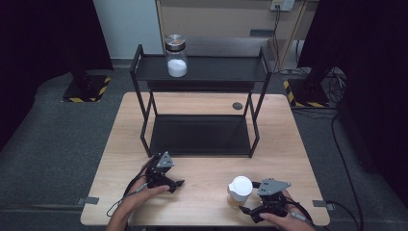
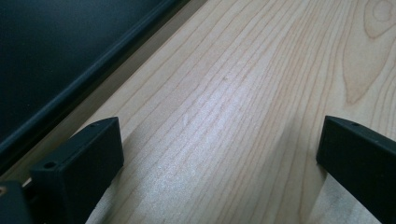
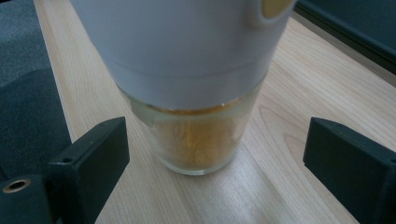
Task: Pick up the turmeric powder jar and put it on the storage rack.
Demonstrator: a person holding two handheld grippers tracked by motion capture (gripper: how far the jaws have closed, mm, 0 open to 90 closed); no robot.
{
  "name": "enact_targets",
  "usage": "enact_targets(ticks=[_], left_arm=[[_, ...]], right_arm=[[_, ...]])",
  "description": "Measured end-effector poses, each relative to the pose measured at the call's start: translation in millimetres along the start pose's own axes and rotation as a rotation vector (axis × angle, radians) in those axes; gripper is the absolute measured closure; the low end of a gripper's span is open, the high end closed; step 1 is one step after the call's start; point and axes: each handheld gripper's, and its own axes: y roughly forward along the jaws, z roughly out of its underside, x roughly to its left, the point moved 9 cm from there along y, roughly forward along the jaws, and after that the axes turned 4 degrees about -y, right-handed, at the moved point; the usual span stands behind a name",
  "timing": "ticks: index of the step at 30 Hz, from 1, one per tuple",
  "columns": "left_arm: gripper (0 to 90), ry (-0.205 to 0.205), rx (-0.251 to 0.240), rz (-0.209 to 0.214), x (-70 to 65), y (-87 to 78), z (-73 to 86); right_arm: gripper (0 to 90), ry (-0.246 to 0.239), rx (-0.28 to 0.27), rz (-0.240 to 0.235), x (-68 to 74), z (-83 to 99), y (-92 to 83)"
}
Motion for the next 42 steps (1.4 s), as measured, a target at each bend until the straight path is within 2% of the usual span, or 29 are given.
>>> enact_targets(ticks=[9, 22, 27, 42], left_arm=[[0.0, 0.000, 0.000, 0.000, 0.0, 0.0, 0.0], [0.0, 0.001, 0.000, -0.001, 0.0, 0.0, -0.2], [0.0, 0.002, 0.000, -0.001, 0.0, 0.0, -0.2], [0.0, 0.002, 0.000, -0.001, 0.0, 0.0, -0.2]], right_arm=[[16.1, -0.026, -0.015, -0.008, 5.6, -7.2, 7.4], [26.0, -0.021, -0.056, -0.011, 7.1, -12.0, 9.6], [31.4, -0.037, -0.066, -0.007, 8.8, -14.6, 11.0], [31.9, -0.041, -0.056, -0.001, 8.3, -16.3, 8.9]])
